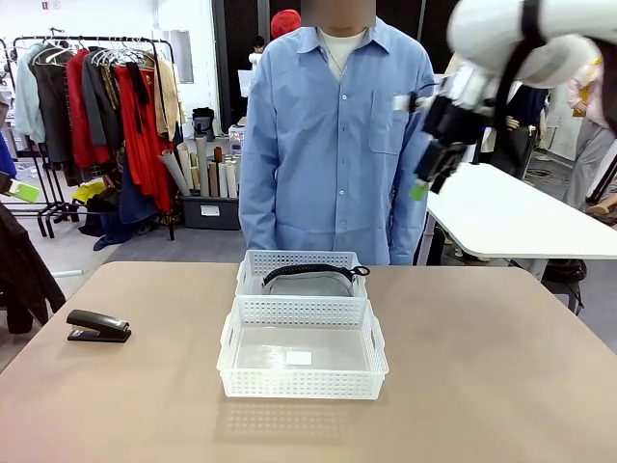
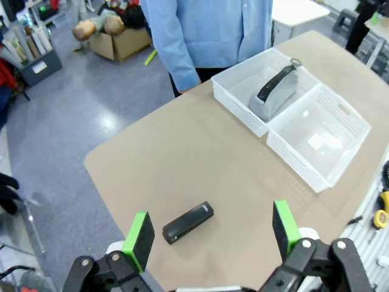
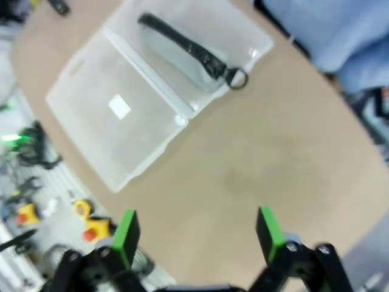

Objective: Distribute items into two baskets.
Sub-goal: Pick up the Stapler that the person points to.

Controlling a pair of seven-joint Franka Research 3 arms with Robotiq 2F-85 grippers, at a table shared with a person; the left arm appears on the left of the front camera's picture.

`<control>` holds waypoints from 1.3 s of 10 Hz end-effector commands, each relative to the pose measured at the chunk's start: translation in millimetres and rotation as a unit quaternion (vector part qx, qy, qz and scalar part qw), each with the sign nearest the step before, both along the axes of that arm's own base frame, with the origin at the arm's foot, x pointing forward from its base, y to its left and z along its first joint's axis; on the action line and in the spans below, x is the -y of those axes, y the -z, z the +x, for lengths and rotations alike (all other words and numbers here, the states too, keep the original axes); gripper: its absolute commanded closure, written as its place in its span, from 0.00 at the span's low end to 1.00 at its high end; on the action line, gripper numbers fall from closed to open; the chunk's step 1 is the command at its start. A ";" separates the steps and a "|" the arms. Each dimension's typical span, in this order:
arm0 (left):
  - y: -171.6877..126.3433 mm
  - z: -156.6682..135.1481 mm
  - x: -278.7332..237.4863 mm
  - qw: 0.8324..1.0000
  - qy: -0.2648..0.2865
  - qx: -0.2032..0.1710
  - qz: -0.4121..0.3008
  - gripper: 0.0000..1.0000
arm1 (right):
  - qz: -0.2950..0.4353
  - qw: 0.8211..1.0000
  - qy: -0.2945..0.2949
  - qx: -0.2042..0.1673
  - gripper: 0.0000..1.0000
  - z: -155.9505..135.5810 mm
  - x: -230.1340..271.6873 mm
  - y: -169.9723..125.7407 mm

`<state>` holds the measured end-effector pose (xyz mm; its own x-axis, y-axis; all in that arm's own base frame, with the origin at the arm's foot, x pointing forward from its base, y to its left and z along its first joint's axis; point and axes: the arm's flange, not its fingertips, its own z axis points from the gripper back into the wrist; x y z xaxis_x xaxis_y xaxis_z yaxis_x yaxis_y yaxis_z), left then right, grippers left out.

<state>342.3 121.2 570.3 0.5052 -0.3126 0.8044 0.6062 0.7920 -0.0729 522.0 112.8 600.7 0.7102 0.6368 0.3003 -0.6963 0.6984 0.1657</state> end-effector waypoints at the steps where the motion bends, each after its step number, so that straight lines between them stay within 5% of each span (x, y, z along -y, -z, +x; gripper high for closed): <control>1: -0.6 0.7 -0.6 1.000 0.007 0.008 -0.007 0.00 | 0.059 0.998 0.029 0.019 0.00 -28.8 45.8 3.2; 5: -0.6 0.7 -0.6 1.000 0.007 0.008 -0.007 0.00 | 0.142 0.985 0.084 0.041 0.00 -84.6 135.9 4.7; 13: -0.6 0.7 -0.6 1.000 0.007 0.008 -0.007 0.00 | 0.237 0.961 0.105 0.093 0.00 -159.4 196.3 33.5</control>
